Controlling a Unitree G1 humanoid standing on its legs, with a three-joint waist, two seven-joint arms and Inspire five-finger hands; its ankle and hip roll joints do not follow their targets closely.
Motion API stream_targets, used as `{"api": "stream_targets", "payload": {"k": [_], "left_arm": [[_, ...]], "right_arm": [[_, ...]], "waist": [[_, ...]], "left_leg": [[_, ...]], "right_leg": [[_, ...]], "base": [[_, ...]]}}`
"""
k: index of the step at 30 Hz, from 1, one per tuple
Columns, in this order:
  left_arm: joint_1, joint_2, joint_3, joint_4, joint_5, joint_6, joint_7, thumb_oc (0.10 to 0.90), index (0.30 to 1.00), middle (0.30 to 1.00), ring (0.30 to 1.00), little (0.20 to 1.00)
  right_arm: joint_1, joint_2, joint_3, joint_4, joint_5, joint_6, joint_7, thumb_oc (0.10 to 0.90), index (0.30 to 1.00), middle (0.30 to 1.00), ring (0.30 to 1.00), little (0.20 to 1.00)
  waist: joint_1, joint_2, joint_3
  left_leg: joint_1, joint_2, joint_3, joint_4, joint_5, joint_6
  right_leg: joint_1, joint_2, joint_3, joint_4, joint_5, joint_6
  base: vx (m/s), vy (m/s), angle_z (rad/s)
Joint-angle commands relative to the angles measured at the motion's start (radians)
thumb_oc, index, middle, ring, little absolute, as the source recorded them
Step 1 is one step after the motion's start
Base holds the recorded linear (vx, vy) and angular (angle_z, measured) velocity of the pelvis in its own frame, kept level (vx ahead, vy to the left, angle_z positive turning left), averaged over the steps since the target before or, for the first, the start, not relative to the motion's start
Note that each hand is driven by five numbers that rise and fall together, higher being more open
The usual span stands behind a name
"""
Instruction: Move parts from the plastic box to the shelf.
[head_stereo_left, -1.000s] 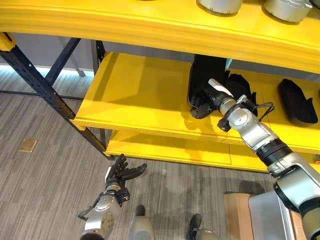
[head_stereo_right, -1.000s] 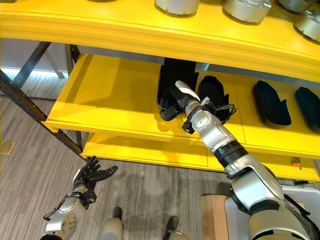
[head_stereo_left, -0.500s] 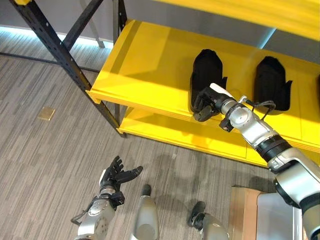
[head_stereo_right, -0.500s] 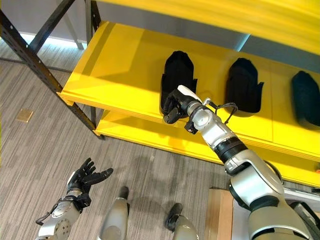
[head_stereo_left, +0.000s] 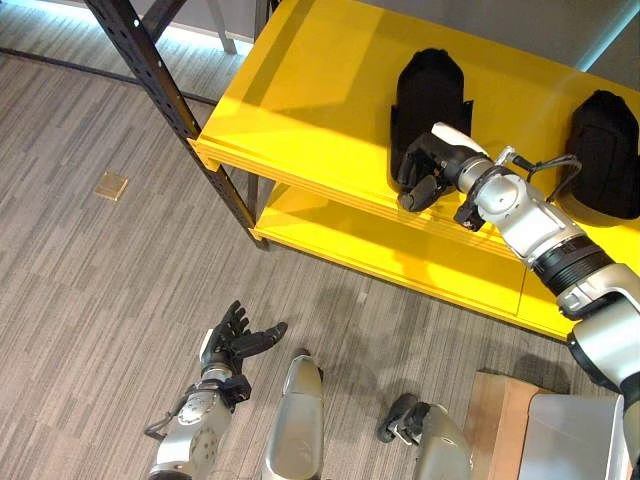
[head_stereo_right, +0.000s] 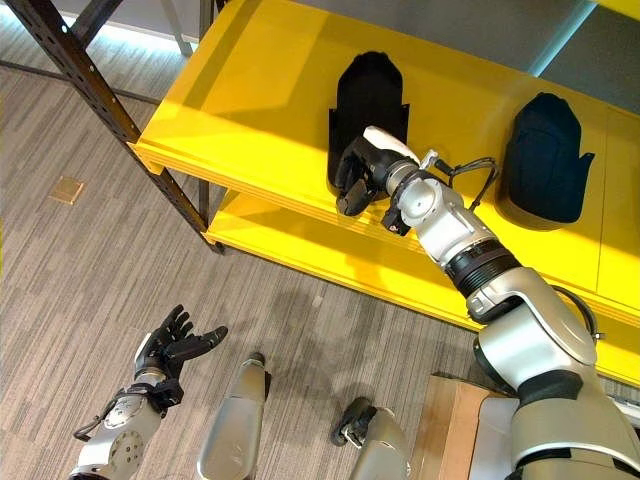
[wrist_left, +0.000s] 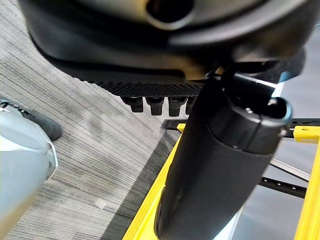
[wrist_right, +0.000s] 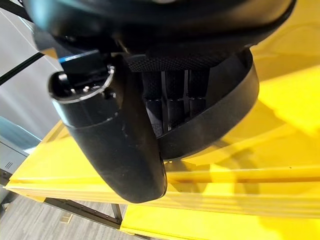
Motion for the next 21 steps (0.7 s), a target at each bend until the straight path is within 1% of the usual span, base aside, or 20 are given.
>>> {"api": "stream_targets", "payload": {"k": [1,4,6,13,16,21], "left_arm": [[0.006,0.089,-0.001,-0.102,-0.021,-0.071,0.01,0.9,1.0,1.0,1.0,1.0],[0.001,0.092,-0.007,-0.098,-0.024,-0.073,0.01,0.9,1.0,1.0,1.0,1.0],[0.003,0.089,-0.01,-0.096,-0.03,-0.073,0.009,0.9,1.0,1.0,1.0,1.0],[-0.003,0.092,-0.018,-0.085,-0.049,-0.079,0.004,0.9,1.0,1.0,1.0,1.0],[-0.007,0.096,-0.024,-0.081,-0.054,-0.08,0.0,0.9,1.0,1.0,1.0,1.0],[-0.009,0.098,-0.024,-0.078,-0.065,-0.087,-0.001,0.9,1.0,1.0,1.0,1.0]], "right_arm": [[-0.205,-0.069,-0.012,-0.041,0.012,-0.068,-0.068,0.4,0.3,0.3,0.3,0.3],[-0.219,-0.082,-0.007,-0.043,0.021,-0.071,-0.072,0.4,0.3,0.3,0.3,0.3],[-0.219,-0.088,-0.022,-0.028,0.045,-0.07,-0.078,0.4,0.3,0.3,0.3,0.3],[-0.294,-0.141,0.008,0.022,0.057,-0.076,-0.089,0.4,0.3,0.3,0.3,0.3],[-0.323,-0.13,0.004,0.091,0.071,-0.081,-0.103,0.4,0.3,0.3,0.3,0.3],[-0.36,-0.125,-0.005,0.14,0.095,-0.087,-0.123,0.4,0.3,0.3,0.3,0.3]], "waist": [[0.01,-0.021,-0.058],[0.007,-0.021,-0.058],[0.004,-0.02,-0.06],[-0.016,-0.014,-0.066],[-0.017,-0.009,-0.068],[-0.016,-0.001,-0.071]], "left_leg": [[-0.048,0.03,-0.036,0.012,0.004,0.001],[-0.054,0.027,-0.036,0.015,0.004,0.002],[-0.056,0.024,-0.035,0.013,0.003,0.003],[-0.062,0.019,-0.027,0.01,0.001,0.004],[-0.065,0.017,-0.025,0.006,0.004,0.004],[-0.07,0.01,-0.026,-0.004,0.01,0.005]], "right_leg": [[0.231,-0.064,0.052,-0.062,-0.053,0.09],[0.225,-0.066,0.051,-0.061,-0.053,0.089],[0.223,-0.067,0.052,-0.063,-0.051,0.089],[0.218,-0.071,0.055,-0.076,-0.047,0.091],[0.22,-0.071,0.051,-0.084,-0.042,0.093],[0.225,-0.07,0.044,-0.098,-0.038,0.095]], "base": [[0.1,-0.032,0.04],[0.06,-0.015,0.05],[0.0,0.0,0.0],[0.0,0.0,0.0],[0.0,0.0,0.0],[0.0,0.0,0.0]]}}
